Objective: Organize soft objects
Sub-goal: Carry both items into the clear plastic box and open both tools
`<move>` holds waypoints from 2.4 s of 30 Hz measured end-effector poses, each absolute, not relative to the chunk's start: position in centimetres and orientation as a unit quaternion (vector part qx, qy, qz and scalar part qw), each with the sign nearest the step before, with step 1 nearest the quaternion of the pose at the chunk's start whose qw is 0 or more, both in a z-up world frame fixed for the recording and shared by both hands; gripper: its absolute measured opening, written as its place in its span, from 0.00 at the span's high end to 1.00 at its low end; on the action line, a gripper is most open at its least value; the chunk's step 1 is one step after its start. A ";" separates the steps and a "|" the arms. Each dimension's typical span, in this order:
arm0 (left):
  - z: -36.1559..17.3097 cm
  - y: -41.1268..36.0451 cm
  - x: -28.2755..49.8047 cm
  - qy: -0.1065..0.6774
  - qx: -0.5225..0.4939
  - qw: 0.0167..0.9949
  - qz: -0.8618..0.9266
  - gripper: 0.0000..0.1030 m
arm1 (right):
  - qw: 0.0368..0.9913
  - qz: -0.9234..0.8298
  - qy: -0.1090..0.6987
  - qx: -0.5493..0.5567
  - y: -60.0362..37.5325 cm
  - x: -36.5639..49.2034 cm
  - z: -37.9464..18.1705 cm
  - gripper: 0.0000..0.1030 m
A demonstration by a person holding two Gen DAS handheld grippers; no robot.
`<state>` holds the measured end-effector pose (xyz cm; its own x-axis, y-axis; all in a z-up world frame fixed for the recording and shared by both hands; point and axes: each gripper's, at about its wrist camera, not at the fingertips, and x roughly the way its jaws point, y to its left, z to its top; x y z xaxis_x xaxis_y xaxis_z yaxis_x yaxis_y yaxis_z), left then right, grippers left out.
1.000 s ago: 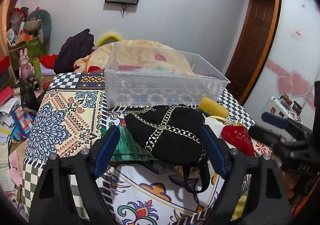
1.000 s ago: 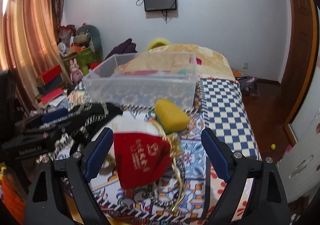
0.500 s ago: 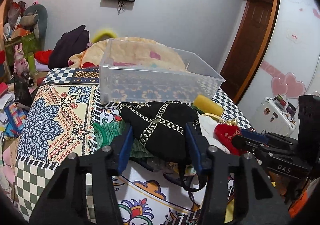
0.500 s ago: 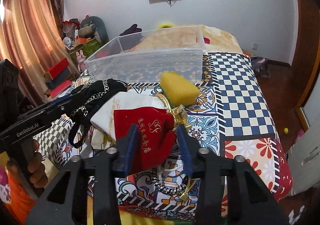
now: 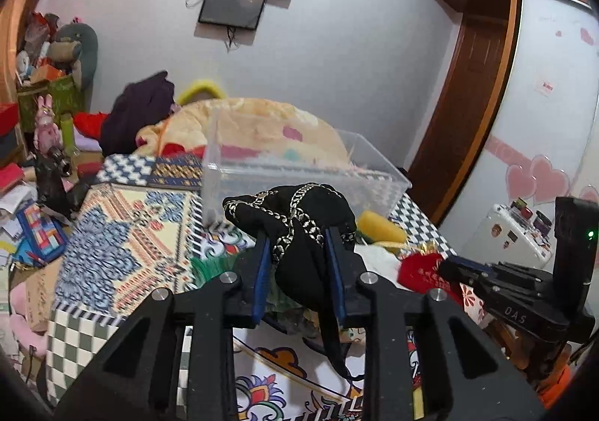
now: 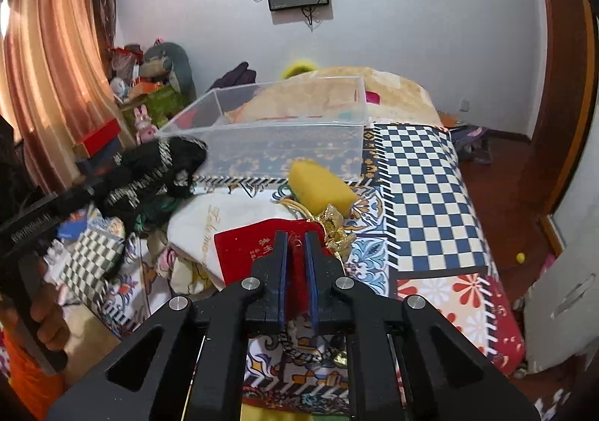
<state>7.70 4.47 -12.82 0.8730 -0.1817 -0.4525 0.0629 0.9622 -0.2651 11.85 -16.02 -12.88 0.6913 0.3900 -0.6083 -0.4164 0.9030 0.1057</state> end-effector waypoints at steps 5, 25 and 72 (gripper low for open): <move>-12.1 4.6 7.2 0.231 -0.119 0.964 -0.059 0.74 | 0.917 0.203 0.343 -0.017 -16.3 12.4 -13.7 0.48; -9.6 4.5 6.2 0.195 -0.088 0.976 -0.045 0.74 | 0.920 0.220 0.324 0.019 -17.7 11.7 -12.6 0.89; -13.4 4.1 26.7 0.361 -0.029 0.931 -0.050 0.72 | 0.902 0.215 0.359 -0.110 -8.7 26.7 -12.2 0.81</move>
<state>26.72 4.10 -13.39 0.7343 -0.1149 -0.6691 0.0727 0.9932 -0.0908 26.69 -8.74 -12.18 0.6499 0.3084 -0.6946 -0.4658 0.8838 -0.0433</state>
